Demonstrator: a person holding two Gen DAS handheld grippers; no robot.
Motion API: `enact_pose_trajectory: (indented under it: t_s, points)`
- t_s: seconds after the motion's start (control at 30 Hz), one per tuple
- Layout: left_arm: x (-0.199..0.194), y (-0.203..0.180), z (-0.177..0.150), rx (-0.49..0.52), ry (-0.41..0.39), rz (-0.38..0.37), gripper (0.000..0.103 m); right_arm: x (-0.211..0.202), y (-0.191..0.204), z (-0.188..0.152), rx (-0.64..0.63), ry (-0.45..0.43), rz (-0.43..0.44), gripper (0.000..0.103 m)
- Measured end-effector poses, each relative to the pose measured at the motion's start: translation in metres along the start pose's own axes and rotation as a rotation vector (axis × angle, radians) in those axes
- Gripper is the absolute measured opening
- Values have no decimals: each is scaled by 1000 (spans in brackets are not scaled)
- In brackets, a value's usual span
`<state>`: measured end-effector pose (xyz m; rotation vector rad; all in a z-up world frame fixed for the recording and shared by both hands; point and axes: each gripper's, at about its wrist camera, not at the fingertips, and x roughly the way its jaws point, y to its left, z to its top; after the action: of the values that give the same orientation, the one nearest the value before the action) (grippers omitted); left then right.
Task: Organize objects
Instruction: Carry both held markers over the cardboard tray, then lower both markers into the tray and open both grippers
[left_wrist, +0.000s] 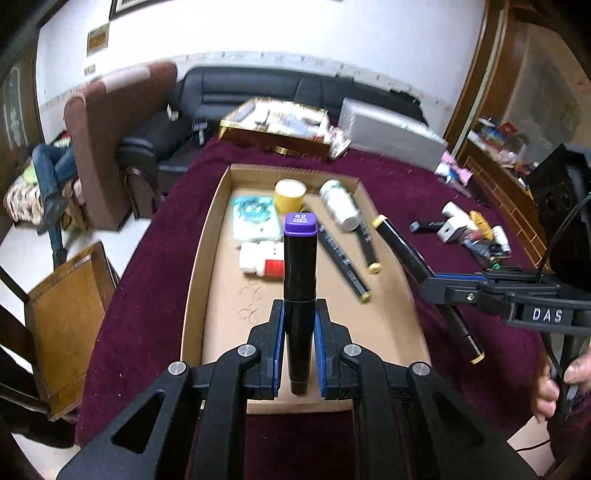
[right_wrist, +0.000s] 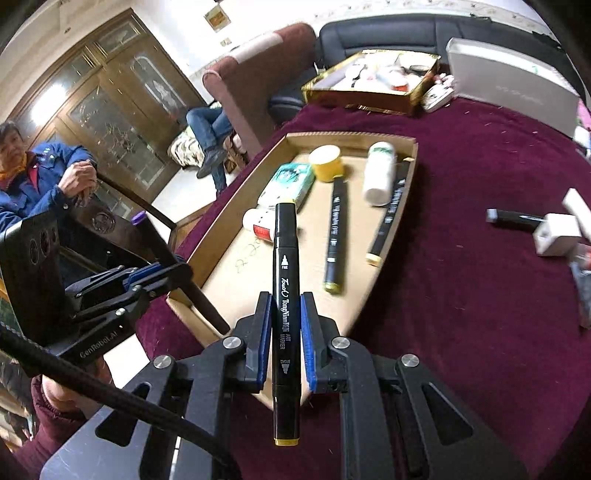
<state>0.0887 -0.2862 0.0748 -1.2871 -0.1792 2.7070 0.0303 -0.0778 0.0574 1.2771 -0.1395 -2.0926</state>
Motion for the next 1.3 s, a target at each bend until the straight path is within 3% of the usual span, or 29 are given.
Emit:
enact_pose_trajectory:
  t_s: [0.4, 0.63, 0.7, 0.73, 0.77, 0.83, 0.97, 1.03, 1.1, 1.3]
  points:
    - [67, 28, 8, -55, 147, 60, 12, 80, -11, 25, 90, 100, -65, 13]
    - [72, 47, 13, -131, 144, 82, 13, 90, -10, 31, 56, 109, -120, 14]
    - [69, 52, 12, -167, 138, 89, 14, 89, -8, 32, 44, 100, -140, 19]
    - [65, 54, 11, -183, 135, 85, 15, 89, -8, 33, 38, 97, -142, 32]
    - [61, 56, 10, -197, 131, 79, 17, 89, -8, 33, 33, 95, -126, 34]
    - [47, 59, 5, -214, 105, 59, 32, 88, -6, 36, 27, 89, -117, 43]
    - [26, 69, 3, -253, 59, 20, 35, 70, 3, 45, 8, -14, -110, 44]
    - [15, 74, 3, -273, 19, 32, 38, 57, 8, 50, 3, -80, -101, 57]
    - [4, 78, 4, -307, -34, 17, 40, 48, 14, 52, -9, -131, -109, 59]
    - [-16, 66, 13, -297, -155, 46, 41, 25, 30, 57, -68, -283, -248, 68]
